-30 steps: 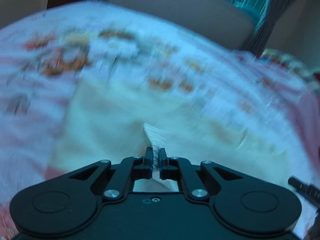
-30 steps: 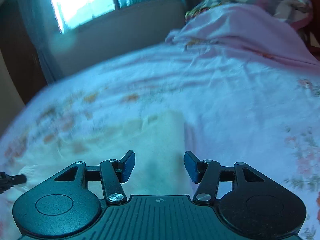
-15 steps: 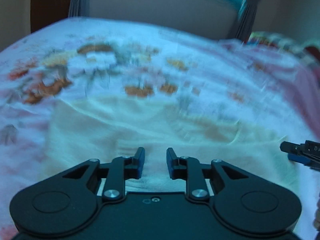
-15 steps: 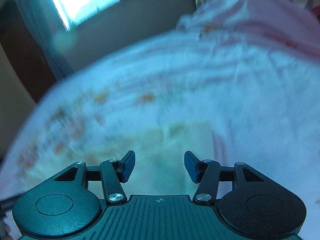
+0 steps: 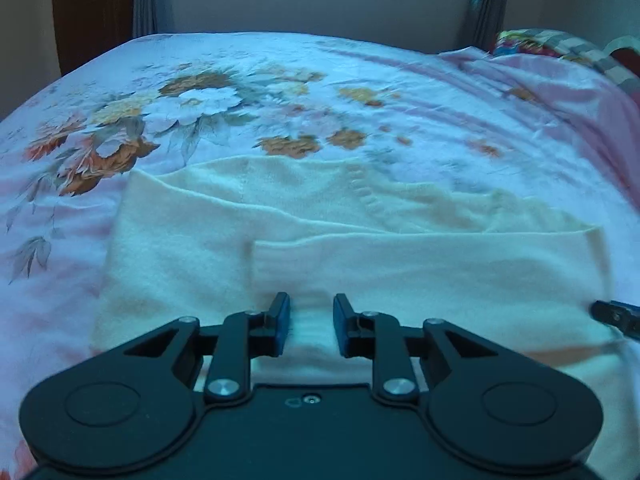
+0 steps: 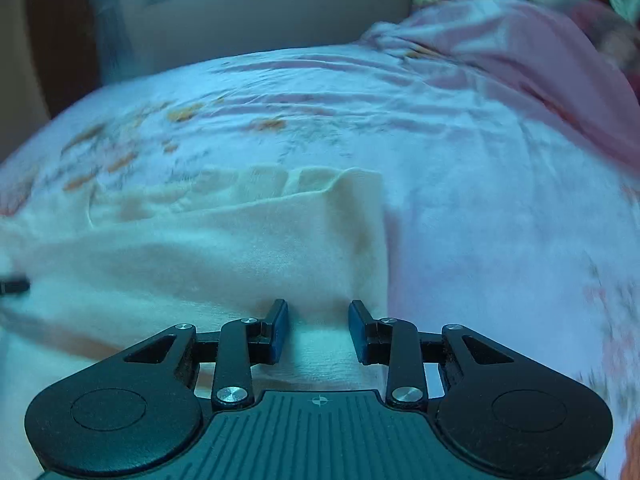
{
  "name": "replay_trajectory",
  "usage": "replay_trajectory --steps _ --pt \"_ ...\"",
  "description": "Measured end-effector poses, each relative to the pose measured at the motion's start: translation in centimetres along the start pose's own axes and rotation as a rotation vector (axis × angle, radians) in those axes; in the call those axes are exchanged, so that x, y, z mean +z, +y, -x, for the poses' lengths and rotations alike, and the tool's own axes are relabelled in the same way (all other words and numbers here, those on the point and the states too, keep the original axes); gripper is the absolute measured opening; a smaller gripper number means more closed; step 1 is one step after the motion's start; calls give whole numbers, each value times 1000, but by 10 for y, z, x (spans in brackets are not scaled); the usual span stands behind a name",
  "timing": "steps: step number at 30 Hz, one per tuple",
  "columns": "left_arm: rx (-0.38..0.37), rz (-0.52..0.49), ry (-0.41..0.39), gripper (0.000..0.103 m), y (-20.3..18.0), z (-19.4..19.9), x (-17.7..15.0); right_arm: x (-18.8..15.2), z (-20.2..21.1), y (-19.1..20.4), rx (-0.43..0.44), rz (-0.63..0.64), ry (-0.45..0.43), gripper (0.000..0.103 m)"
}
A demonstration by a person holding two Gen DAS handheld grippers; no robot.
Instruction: Fold small clothes
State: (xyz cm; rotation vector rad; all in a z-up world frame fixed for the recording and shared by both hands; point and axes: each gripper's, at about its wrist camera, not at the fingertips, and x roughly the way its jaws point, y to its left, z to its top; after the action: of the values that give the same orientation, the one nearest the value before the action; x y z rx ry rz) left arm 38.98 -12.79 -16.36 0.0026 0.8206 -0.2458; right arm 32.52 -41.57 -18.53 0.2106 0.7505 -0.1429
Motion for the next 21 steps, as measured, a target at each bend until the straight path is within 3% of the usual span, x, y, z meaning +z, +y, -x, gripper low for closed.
replay_trajectory --steps 2,4,6,8,10,16,18,21 --pt "-10 -27 13 24 -3 6 -12 -3 20 4 -3 4 -68 32" --pt "4 -71 11 26 -4 1 -22 -14 -1 4 -36 49 38 32" --pt "6 -38 22 24 -5 9 -19 -11 5 2 -22 2 35 32" --pt "-35 -14 -3 24 -5 19 -14 -1 16 3 14 -24 0 32" --pt "-31 -38 -40 26 -7 20 -6 13 18 4 25 -28 -42 32" --pt "48 57 11 26 7 -26 17 56 -24 -8 -22 -85 -29 32" --pt "63 14 11 28 4 -33 14 53 -50 -10 -58 -50 66 32" --pt "77 -40 -1 27 -2 -25 11 51 -47 -9 -64 -27 66 32"
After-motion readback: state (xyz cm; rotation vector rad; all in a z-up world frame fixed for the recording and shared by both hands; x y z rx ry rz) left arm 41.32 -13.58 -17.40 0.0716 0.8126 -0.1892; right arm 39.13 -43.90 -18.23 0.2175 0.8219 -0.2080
